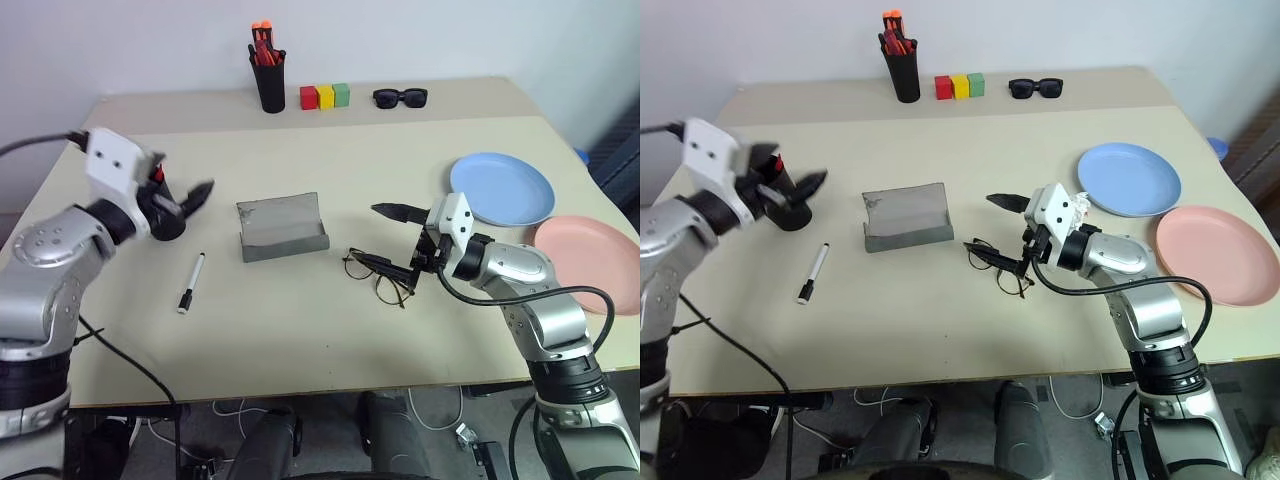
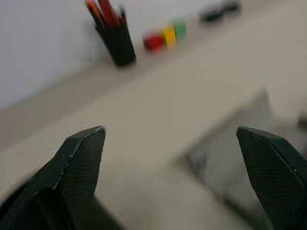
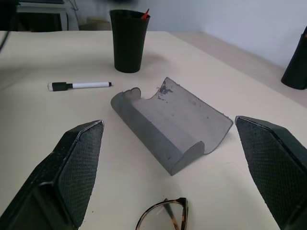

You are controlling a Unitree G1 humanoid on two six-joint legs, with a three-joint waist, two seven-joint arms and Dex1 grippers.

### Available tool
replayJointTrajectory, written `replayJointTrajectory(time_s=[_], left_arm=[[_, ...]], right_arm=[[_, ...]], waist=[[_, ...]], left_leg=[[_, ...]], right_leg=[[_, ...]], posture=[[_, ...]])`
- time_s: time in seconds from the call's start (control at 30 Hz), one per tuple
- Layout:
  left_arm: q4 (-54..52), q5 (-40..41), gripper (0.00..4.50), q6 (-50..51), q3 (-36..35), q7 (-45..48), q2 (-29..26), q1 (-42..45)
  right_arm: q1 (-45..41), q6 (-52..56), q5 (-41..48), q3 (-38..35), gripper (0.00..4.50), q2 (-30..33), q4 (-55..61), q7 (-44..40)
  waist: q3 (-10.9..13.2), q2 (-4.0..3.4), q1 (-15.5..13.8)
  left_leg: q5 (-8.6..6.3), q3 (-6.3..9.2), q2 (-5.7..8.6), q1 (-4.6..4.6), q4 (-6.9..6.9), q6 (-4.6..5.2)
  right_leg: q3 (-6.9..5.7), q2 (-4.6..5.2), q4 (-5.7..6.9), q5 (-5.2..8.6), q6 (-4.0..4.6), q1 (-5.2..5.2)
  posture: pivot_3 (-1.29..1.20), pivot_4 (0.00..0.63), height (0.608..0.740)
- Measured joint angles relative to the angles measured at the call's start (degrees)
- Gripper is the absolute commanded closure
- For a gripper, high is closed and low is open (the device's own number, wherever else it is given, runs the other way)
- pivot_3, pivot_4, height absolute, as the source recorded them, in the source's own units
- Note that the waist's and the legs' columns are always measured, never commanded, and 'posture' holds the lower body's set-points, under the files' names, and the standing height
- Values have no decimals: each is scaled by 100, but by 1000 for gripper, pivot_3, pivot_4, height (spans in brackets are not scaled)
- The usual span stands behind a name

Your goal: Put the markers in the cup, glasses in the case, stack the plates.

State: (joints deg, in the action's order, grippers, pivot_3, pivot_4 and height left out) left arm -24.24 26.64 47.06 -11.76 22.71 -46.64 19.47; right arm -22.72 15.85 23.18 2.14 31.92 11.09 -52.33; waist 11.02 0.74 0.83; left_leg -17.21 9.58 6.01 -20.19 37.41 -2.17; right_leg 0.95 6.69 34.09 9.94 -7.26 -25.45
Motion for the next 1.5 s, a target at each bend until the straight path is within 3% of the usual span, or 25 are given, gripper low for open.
replayJointTrajectory(time_s=[0.23, 0.4, 0.73, 0.83, 1.07, 1.33, 1.5], left_arm=[[-404, 662, 41, 2663, -474, -612, 391, 20], [-388, 650, 41, 4158, -699, -935, 705, 290], [-86, 664, 41, 4497, -373, -1231, 1015, 139], [-48, 634, 795, 4495, -291, -1331, 1176, 121], [39, 478, 4358, 4464, -302, -1454, 1266, 92], [45, 282, 4441, 4328, -183, -1334, 1229, 155], [29, 223, 4441, 2343, -74, -720, 1471, 301]], right_arm=[[-24, -12, -39, 1, 0, -1, -16, -93], [-26, -46, -59, 6, 0, -25, -21, -100], [-24, -92, -98, 70, 0, -41, -23, -86], [-23, -92, -102, 70, 0, -42, -22, -76], [-11, -105, -107, 69, 0, -41, -22, -27], [-4, -123, -112, 69, 0, -41, -23, -1], [-18, -133, -150, 74, 0, -43, -48, -6]], waist=[[1, 2, 0], [0, 2, -13], [0, 2, -7], [0, 2, -16], [-6, -5, -29], [-8, -7, -27], [-5, -2, -36]], left_leg=[[0, 1, 0, 0, 0, -1], [2, 1, 1, -1, 2, -3], [3, 1, 1, -1, 0, -7], [3, 2, 1, -2, 1, -8], [3, 0, 2, 4, 1, -7], [4, 1, 2, 6, 1, -9], [6, 2, 1, -5, 3, -13]], right_leg=[[-1, -1, 1, 0, 0, -1], [0, 0, 1, 0, 0, 0], [0, 0, 0, 0, 1, -1], [0, 1, 0, 0, 1, 0], [1, 6, 0, 0, 1, 5], [1, 6, 1, 0, 1, 7], [0, 6, -5, -1, 2, 2]], posture=[[0, 150, 740], [0, 150, 740], [0, 150, 740], [0, 150, 740], [0, 150, 740], [0, 150, 740], [0, 150, 740]])
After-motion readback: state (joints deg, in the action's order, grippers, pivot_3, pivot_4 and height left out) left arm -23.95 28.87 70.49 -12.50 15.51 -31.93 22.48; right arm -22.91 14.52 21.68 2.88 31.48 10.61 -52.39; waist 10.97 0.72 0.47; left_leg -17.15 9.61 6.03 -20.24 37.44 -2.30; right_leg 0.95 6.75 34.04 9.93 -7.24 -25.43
